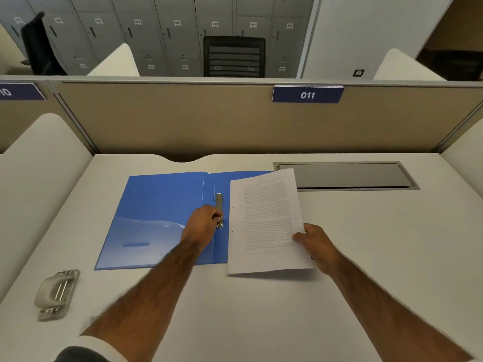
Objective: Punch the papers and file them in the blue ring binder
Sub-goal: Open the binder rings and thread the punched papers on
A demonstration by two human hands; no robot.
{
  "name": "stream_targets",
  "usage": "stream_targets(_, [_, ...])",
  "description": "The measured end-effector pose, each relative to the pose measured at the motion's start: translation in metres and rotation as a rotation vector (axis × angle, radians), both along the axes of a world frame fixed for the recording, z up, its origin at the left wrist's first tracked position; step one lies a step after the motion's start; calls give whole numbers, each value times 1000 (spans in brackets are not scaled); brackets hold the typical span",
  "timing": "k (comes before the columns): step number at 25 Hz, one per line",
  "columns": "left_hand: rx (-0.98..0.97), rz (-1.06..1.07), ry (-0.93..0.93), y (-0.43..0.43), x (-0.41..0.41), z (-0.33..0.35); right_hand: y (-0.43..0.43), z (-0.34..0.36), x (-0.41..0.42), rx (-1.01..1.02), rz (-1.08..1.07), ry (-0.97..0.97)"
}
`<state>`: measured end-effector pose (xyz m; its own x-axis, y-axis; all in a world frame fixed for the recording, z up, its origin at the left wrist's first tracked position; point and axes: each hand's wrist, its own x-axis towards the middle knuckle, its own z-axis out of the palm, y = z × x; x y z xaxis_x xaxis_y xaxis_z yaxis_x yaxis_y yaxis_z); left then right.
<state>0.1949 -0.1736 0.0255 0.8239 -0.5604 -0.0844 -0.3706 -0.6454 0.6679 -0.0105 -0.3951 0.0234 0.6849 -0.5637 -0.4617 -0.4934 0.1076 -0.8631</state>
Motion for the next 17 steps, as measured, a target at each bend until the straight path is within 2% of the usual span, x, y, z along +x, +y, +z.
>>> stream_targets(11, [32, -121, 40, 17, -78, -3, 7, -3, -65, -30, 1, 47])
stream_targets(17, [119, -175, 43, 29, -106, -15, 15, -11, -92, 1, -17, 67])
